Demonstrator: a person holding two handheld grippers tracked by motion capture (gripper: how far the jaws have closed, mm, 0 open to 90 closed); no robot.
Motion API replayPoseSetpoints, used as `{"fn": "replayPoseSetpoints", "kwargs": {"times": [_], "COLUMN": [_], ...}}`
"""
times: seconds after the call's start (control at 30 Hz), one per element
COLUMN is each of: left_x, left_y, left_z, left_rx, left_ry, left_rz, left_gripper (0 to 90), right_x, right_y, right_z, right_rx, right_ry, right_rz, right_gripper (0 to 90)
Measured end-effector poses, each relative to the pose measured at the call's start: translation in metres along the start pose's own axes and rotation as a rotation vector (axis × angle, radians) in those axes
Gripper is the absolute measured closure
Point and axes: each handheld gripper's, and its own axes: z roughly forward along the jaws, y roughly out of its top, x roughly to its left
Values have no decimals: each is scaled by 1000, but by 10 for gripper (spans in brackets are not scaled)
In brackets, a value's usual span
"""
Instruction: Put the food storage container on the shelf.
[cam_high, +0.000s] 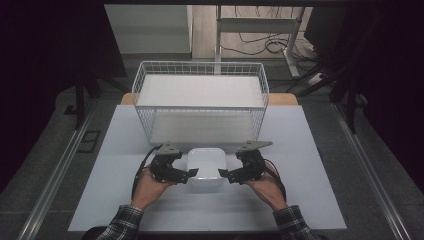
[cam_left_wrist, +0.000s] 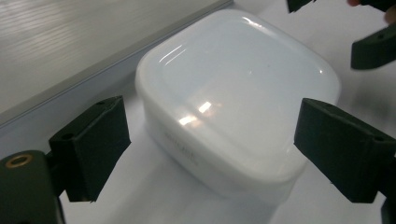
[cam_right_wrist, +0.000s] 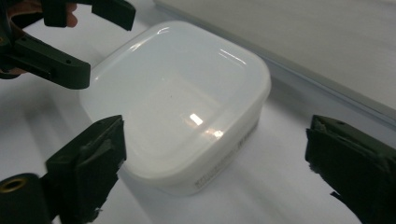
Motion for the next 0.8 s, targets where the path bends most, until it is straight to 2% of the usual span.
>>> {"fn": "replayPoseSetpoints", "kwargs": {"times": [0.13,0.3,0.37,0.43,0.53,0.7,0.73,0.77,0.8], "left_x": [0,5,8,8,4,-1,-3,-3,-4], "left_y": [4,1,-2,-5,-7,-14,-16,-16,-17], "left_z": [12,15,15,15,11,-1,-7,-7,-9], "left_rx": [39,33,27,24,26,17,4,4,8], "left_ry": [12,-47,-83,-94,-89,-100,-83,-83,-83], "left_rz": [14,-66,-110,-139,-168,-202,-198,-198,-196], "left_gripper": [98,117,132,162,187,360,456,492,524], "right_x": [1,4,1,1,2,2,3,3,4], "right_y": [10,11,9,6,3,-2,-3,-3,-4], "right_z": [13,28,28,26,21,8,4,4,0], "right_rx": [57,99,89,80,82,80,77,77,73], "right_ry": [7,15,53,66,76,79,68,68,67], "right_rz": [23,24,73,101,111,136,156,156,160], "right_gripper": [21,93,166,203,268,407,473,473,528]}}
